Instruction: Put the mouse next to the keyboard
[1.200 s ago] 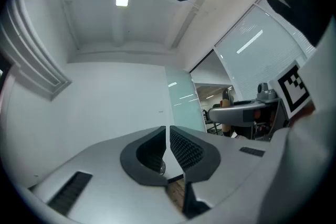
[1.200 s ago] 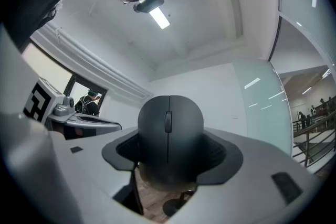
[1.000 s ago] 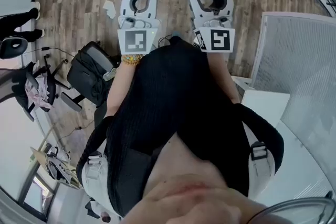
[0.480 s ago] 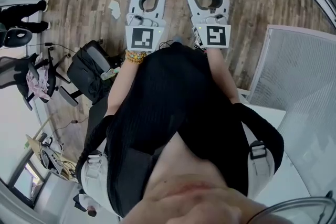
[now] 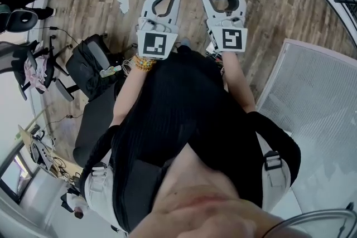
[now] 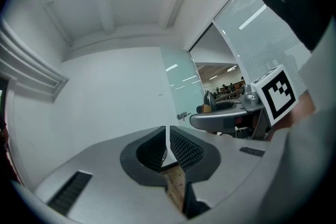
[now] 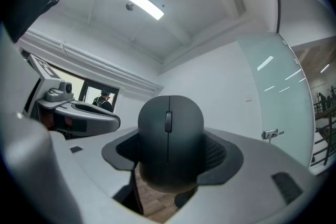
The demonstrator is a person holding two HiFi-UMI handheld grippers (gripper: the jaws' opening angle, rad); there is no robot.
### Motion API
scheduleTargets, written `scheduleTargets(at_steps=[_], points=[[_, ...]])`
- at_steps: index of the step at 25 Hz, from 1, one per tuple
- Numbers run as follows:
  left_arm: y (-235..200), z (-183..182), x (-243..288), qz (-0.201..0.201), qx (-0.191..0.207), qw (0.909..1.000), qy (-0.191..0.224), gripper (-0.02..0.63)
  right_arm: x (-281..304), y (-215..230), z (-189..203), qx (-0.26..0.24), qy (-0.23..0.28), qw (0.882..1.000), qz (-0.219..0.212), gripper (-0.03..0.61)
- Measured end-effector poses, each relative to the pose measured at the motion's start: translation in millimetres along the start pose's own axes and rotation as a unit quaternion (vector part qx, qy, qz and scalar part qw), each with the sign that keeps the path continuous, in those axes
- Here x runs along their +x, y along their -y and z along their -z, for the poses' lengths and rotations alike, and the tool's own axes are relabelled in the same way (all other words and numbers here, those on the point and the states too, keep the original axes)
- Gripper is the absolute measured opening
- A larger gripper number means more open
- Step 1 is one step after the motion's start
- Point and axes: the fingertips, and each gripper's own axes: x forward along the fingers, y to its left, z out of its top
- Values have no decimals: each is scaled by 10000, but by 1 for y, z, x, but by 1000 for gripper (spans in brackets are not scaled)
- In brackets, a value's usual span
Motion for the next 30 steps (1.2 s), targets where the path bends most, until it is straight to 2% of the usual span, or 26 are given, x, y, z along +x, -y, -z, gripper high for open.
scheduleTargets(at_steps=[6, 12, 16, 20, 23, 30], points=[[2, 16, 14, 105, -203, 9997, -125, 34, 7, 12, 20, 4, -190, 9998, 60, 307], [-14, 28, 42, 335, -394, 9986, 82, 34, 24, 21, 24, -209, -221, 9992, 278, 305], [-22, 18, 77, 606, -445, 9965, 368, 34, 37, 35, 21, -455, -358, 9971, 486, 305], [-38, 13, 106, 814, -500, 9939, 547, 34, 62, 42, 19, -564, -466, 9953, 631, 305], [-53, 20, 119, 925, -678, 9920, 521, 34, 81, 43, 19, -661, -604, 9934, 719, 305], [-98, 28, 146, 997, -864, 9897, 546, 34, 138, 37, 16, -714, -722, 9927, 653, 307]])
